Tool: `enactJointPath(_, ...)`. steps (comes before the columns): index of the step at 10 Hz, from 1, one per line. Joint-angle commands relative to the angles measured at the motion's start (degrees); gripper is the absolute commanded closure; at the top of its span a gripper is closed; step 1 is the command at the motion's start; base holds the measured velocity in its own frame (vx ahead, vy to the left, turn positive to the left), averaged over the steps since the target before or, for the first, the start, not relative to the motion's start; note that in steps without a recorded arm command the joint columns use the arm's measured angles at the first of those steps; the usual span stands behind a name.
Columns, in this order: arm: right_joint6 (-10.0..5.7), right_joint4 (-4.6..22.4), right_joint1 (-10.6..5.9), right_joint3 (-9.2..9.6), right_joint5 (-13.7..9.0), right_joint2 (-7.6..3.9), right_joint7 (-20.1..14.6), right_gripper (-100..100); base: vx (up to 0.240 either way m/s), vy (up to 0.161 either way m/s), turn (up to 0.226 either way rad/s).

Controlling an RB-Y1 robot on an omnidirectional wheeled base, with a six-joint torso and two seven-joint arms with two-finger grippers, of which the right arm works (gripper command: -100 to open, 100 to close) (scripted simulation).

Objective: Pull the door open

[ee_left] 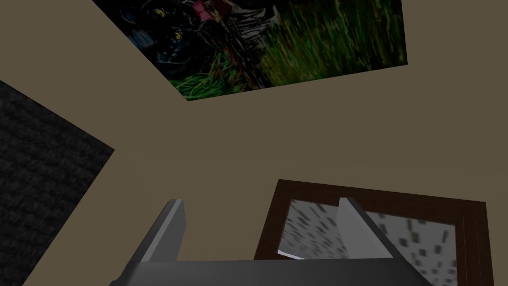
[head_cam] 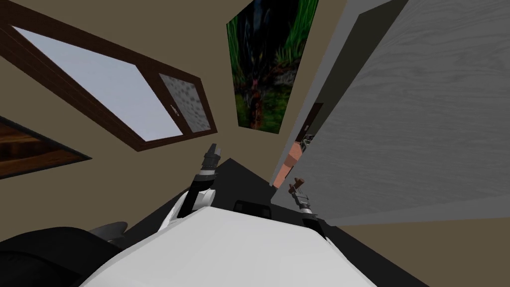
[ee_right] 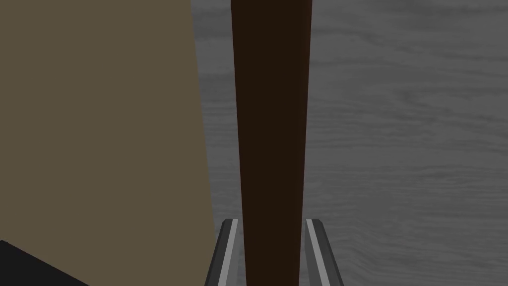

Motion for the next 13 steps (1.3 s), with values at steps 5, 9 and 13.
enactJointPath(5, -3.10, 0.4, 1.67, 2.03, 1.3, -1.81, -2.3, 100, -0.168, -0.039, 0.095)
enactJointPath(9, -6.88, 1.2, 3.23, 3.93, 2.6, -3.94, -4.9, 100, -0.245, -0.074, 0.132)
enactJointPath(13, -7.63, 1.5, 3.52, 4.50, 2.8, -4.32, -5.3, 100, -0.175, -0.045, 0.130)
